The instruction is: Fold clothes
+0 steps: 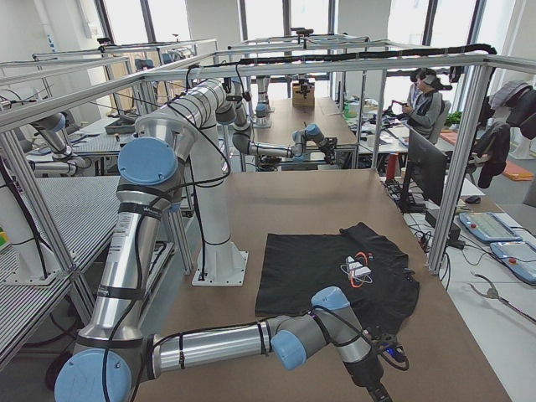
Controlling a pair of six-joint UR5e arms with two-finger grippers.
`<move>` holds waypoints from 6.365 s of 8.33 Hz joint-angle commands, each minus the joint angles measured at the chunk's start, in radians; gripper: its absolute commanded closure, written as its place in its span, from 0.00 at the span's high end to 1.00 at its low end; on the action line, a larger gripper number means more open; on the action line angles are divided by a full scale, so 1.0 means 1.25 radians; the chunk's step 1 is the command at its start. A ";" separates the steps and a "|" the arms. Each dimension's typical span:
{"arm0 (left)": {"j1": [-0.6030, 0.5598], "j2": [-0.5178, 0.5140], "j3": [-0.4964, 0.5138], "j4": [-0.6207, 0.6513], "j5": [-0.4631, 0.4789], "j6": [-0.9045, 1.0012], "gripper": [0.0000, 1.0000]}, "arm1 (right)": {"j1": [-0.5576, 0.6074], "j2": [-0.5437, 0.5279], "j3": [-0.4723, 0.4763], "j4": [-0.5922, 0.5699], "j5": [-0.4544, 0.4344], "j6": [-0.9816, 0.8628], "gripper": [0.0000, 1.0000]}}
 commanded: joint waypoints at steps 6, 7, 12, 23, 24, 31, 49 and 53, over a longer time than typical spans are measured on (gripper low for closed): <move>0.157 -0.287 0.213 -0.005 -0.206 -0.101 1.00 | -0.238 0.243 -0.153 0.002 0.022 0.219 0.94; 0.204 -0.329 0.232 -0.005 -0.204 -0.153 1.00 | -0.258 0.261 -0.160 0.001 0.026 0.267 0.94; 0.337 -0.554 0.496 -0.111 -0.201 -0.421 1.00 | -0.288 0.277 -0.168 0.003 0.026 0.306 0.94; 0.359 -0.547 0.505 -0.118 -0.151 -0.426 0.53 | -0.312 0.275 -0.167 0.008 0.019 0.307 0.94; 0.357 -0.545 0.505 -0.118 -0.151 -0.423 0.53 | -0.312 0.275 -0.167 0.008 0.019 0.307 0.94; 0.359 -0.537 0.505 -0.118 -0.147 -0.422 0.00 | -0.314 0.272 -0.167 0.009 0.019 0.306 0.94; 0.553 -0.720 0.439 -0.057 0.070 -0.876 0.41 | -0.331 0.270 -0.167 0.010 0.018 0.327 0.94; 0.555 -0.724 0.413 -0.062 0.066 -0.892 1.00 | -0.336 0.313 -0.201 0.008 0.024 0.401 0.94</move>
